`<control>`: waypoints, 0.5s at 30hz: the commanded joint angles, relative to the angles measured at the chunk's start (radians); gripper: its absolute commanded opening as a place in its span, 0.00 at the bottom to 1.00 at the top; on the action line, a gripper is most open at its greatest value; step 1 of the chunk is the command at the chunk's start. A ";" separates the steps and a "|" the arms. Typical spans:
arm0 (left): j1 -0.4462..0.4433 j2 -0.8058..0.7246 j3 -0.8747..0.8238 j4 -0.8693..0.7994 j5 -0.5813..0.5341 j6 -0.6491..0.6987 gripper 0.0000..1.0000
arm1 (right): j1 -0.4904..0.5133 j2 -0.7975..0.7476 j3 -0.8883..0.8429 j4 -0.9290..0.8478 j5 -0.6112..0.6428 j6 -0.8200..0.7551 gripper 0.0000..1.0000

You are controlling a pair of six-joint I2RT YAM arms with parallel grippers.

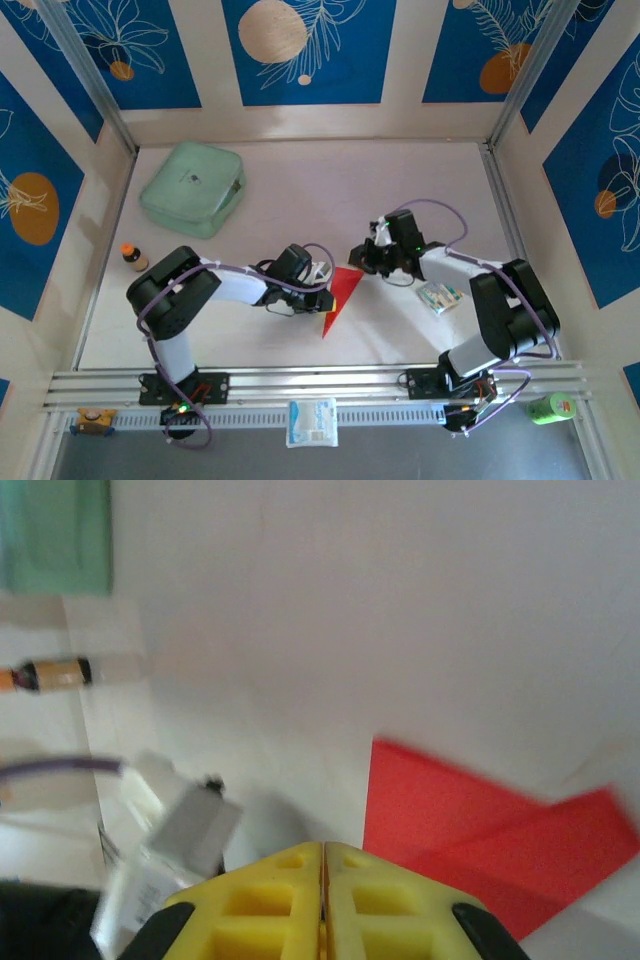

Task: Fold a paper plane with a square sheet of paper (pick it up from the middle)
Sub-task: Fold the wing for the fifth time at the center of the table.

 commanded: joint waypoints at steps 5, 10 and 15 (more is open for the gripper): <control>-0.001 0.045 -0.061 -0.140 -0.040 -0.017 0.00 | 0.136 -0.011 -0.145 0.083 0.020 0.153 0.08; -0.002 0.047 -0.062 -0.131 -0.038 -0.022 0.00 | 0.178 0.044 -0.174 0.088 0.032 0.162 0.07; -0.002 0.041 -0.066 -0.130 -0.039 -0.023 0.00 | 0.165 0.043 -0.204 0.083 0.057 0.165 0.07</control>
